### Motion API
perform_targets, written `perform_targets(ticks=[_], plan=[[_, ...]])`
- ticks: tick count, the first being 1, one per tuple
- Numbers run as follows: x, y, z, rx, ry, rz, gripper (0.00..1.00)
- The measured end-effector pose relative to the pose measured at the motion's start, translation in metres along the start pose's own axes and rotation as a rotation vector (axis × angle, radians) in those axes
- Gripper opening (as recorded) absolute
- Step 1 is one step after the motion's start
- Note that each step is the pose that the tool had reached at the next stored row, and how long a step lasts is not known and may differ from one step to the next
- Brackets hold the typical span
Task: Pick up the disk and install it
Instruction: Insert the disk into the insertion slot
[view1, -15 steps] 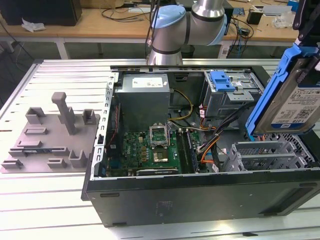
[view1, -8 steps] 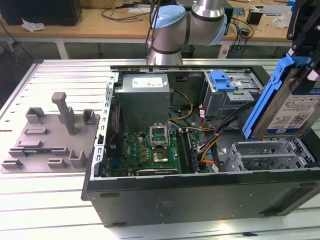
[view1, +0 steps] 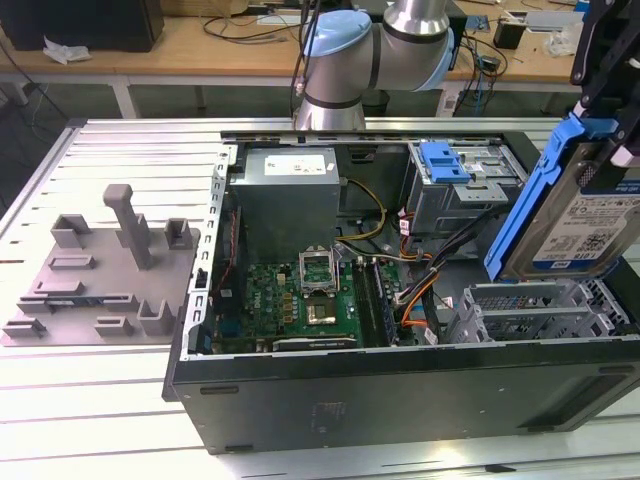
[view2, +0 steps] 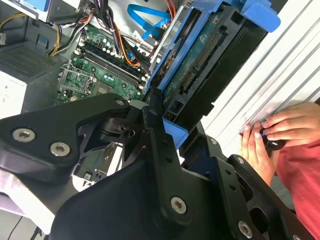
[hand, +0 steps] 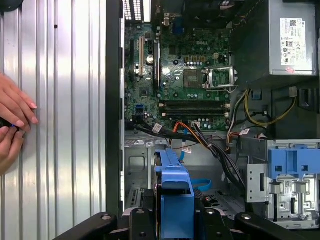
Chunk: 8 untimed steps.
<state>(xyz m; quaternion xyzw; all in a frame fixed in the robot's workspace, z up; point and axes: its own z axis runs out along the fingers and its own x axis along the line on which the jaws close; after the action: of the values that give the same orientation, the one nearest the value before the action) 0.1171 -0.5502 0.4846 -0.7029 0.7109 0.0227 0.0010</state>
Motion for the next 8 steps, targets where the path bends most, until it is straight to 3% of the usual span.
perform_targets(ticks=[8], plan=[[0.0001, 0.0017, 0.0041, 0.0026, 0.0000, 0.000, 0.37]])
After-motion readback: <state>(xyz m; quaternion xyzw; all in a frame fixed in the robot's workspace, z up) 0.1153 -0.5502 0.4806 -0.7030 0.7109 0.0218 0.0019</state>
